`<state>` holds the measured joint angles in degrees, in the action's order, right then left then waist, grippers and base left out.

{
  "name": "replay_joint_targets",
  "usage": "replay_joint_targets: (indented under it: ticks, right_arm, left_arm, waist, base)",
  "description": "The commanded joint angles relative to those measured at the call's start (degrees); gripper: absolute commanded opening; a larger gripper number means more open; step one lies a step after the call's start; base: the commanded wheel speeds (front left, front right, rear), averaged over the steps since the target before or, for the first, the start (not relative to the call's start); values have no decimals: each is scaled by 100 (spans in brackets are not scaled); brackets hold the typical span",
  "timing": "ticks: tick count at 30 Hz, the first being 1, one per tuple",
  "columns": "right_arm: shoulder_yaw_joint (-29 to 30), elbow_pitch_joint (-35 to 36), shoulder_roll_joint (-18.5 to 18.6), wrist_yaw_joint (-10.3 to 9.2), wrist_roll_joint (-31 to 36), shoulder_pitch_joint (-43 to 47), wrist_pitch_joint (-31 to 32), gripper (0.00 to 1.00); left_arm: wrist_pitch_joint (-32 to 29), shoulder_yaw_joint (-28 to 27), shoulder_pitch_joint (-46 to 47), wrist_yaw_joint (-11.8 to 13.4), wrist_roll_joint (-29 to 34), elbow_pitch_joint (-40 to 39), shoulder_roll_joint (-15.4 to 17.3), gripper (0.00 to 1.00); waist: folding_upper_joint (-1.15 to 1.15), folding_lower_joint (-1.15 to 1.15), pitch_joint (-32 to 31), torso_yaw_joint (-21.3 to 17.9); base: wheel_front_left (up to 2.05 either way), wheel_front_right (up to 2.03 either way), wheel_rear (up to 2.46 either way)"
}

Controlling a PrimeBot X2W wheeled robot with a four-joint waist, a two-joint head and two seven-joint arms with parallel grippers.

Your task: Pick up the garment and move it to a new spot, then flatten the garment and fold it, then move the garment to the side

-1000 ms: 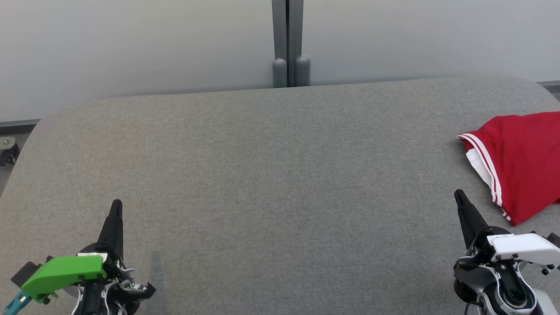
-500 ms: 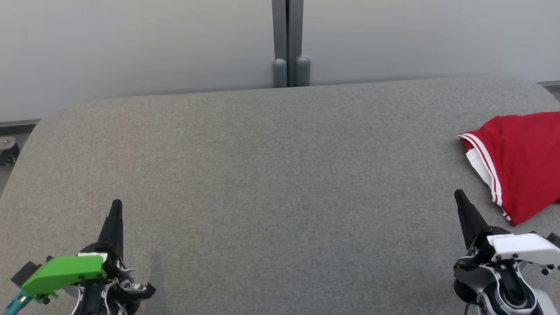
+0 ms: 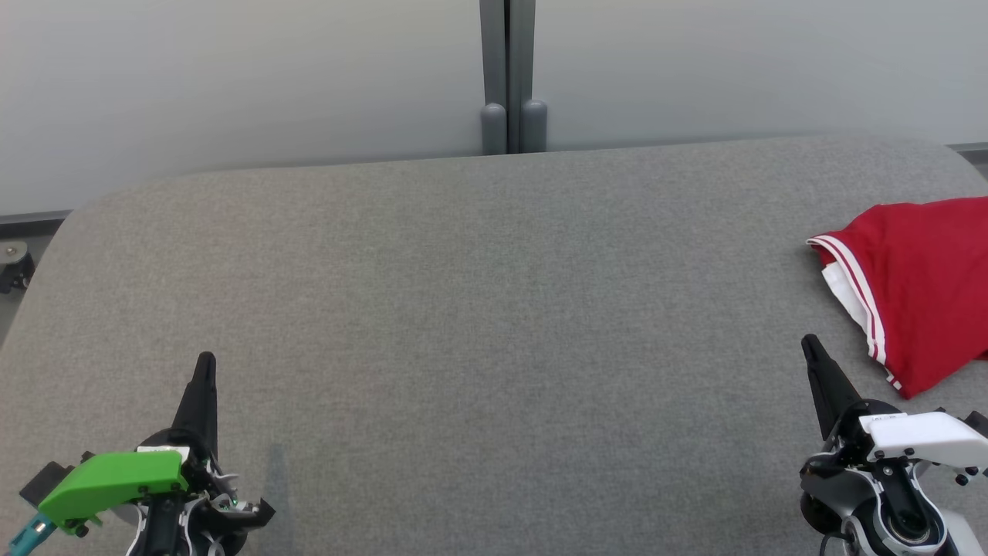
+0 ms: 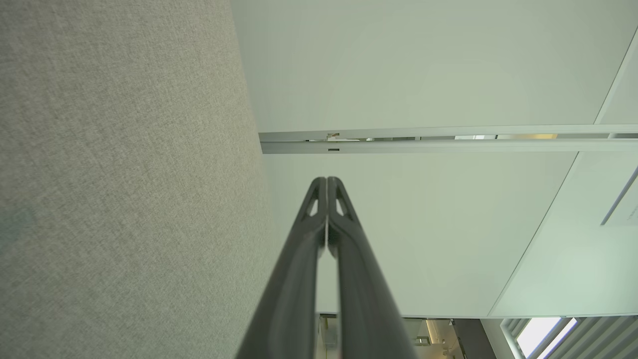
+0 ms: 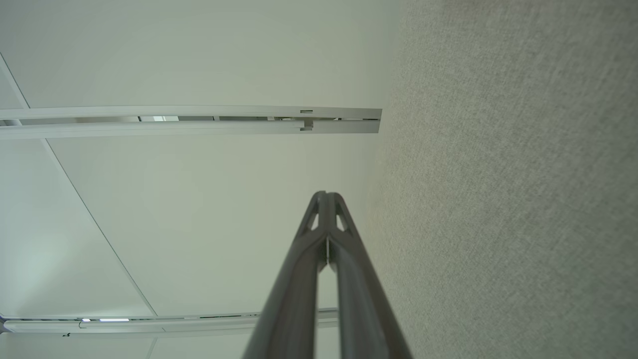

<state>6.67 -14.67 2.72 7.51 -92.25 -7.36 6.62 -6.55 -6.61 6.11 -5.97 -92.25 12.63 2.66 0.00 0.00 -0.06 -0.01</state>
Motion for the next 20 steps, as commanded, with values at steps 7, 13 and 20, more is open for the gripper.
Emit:
replay_joint_targets:
  ticks: [7,13,20]
  right_arm:
    - [10,24,30,-4,-11,73,21,0]
    - [10,24,30,-4,-11,73,21,0]
    - [10,24,30,-4,-11,73,21,0]
  left_arm:
    - [-21,-12,60,15,-19,-20,40,0]
    - [-21,-12,60,15,-20,-20,40,0]
    - [-20,-12,60,15,-20,-20,40,0]
  waist:
    - [0,0,0,0]
    - [0,0,0,0]
    - [0,0,0,0]
  base:
    - [0,0,0]
    - [0,0,0]
    - [0,0,0]
